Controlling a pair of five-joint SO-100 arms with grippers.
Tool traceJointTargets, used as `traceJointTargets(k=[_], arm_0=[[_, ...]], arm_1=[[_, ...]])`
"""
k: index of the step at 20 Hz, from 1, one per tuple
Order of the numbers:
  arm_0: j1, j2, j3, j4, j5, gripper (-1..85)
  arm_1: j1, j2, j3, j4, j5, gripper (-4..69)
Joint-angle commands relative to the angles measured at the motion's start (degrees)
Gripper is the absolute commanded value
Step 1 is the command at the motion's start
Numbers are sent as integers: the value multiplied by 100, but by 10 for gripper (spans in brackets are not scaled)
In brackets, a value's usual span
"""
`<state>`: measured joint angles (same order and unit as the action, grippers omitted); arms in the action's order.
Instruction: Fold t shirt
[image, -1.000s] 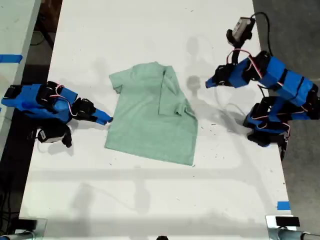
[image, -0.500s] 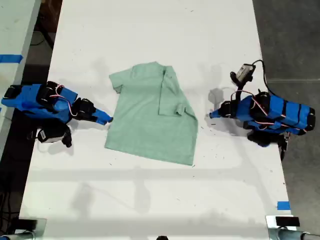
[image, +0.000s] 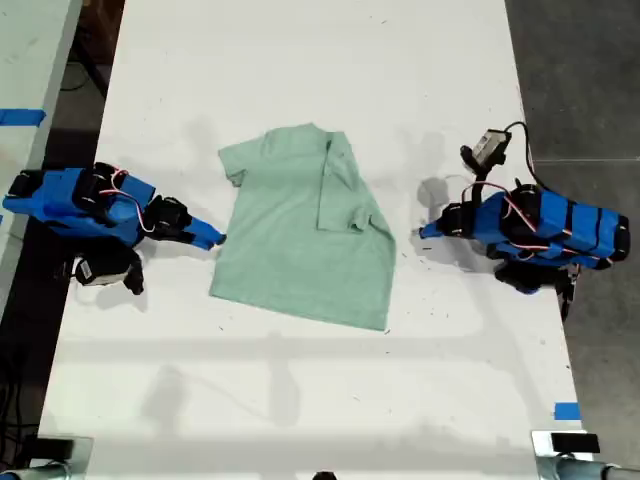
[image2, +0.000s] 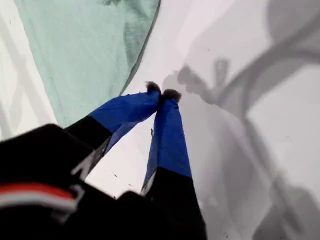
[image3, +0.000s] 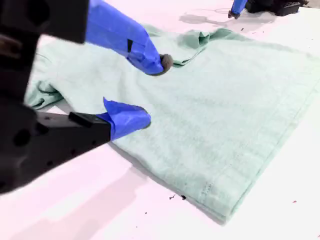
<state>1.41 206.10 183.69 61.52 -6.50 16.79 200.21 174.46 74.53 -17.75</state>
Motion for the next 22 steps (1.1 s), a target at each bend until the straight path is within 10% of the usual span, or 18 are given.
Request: traceJointTargets(k=[1,4,7,9,10,13,17,22], arm_0=[[-18,26,79,-105,703,137],[369,44,-378,-158,563,142],[817,44,-246,-211,-984,156],[835,44,-123,-255,-993,472],[721,44,-62,-246,-1072,478],[563,44,-53,-404,-1204,424],[97,44,-237,-1072,-343,-1],[-835,44,123,-1345,88,-1]], arm_1=[[-79,70,246,9,97,14],[-79,70,246,9,114,14],[-79,70,246,9,149,14],[-79,70,255,9,158,14],[-79,70,255,9,158,14],[-70,70,255,9,141,14],[-70,70,255,0,132,14],[-18,70,255,-97,-79,14]])
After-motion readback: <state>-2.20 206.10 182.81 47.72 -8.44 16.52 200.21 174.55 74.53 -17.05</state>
